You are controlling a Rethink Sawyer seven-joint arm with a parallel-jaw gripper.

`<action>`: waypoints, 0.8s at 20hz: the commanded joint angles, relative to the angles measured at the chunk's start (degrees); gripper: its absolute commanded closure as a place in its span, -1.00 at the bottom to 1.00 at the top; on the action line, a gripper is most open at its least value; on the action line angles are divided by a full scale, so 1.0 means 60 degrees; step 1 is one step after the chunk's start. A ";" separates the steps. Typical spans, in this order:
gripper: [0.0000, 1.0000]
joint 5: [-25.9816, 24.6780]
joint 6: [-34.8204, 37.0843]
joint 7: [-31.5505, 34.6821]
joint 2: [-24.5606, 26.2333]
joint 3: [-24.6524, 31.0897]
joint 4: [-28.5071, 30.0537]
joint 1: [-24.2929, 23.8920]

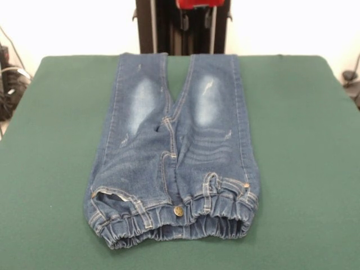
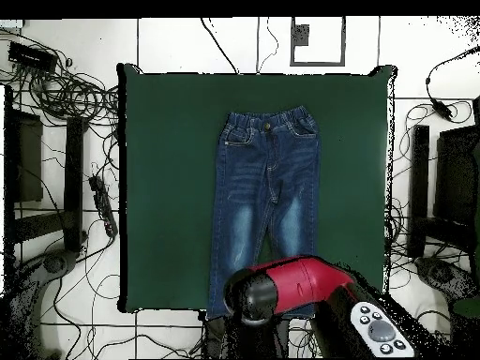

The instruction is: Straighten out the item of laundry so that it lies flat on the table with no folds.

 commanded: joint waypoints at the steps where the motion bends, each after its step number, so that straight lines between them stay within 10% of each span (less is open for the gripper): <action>1: -1.00 0.0916 0.0703 -0.1897 -0.0914 0.2125 0.0296 -0.0268; 16: -1.00 -0.0336 -0.0777 -0.1091 -0.0481 0.1952 -0.1517 -0.0459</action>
